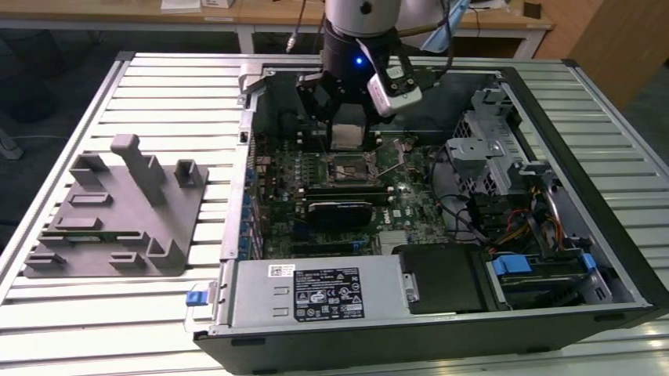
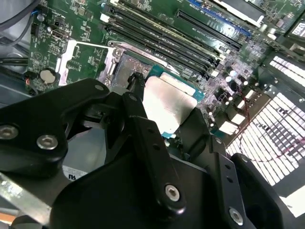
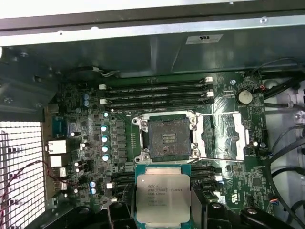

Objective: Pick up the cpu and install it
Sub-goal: 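Pick up the cpu and move it towards the insertion slot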

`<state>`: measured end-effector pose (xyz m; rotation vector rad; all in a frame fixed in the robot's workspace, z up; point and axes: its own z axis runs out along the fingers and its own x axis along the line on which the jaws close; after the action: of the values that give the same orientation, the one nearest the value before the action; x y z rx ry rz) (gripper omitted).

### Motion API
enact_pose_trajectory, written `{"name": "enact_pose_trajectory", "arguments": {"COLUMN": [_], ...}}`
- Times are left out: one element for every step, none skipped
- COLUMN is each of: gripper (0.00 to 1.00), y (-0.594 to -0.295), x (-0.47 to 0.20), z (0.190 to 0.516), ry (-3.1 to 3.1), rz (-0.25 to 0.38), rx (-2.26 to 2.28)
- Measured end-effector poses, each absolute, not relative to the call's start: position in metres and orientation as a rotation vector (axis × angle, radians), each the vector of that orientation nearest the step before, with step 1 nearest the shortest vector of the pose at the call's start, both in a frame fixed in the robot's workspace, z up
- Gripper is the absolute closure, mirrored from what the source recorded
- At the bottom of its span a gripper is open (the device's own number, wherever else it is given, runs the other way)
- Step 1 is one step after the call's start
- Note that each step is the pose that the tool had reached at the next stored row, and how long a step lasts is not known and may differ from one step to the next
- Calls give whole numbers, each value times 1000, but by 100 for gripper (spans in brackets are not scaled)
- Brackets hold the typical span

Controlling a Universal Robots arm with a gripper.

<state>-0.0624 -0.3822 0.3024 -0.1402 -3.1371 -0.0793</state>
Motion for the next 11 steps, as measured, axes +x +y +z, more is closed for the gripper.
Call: {"name": "enact_pose_trajectory", "arguments": {"gripper": [46,46,46,46,46,46,46,46,46,46,46], "y": [-382,-382,-382,-382,-382,-382,-382,-382,-382,-382,-382], "x": [-62,-62,-62,-62,-62,-62,-62,-62,-62,-62,-62], "z": [301,299,297,295,293,292,292,292,292,292,292], "ry": [-3137,-3137,-3137,-3137,-3137,-3137,-3137,-3137,-3137,-3137,-3137], "rz": [-79,-79,-79,-79,-79,-79,-79,-79,-79,-79,-79], "rx": [-140,-140,-140,-140,-140,-140,-140,-140,-140,-140,-140]}}
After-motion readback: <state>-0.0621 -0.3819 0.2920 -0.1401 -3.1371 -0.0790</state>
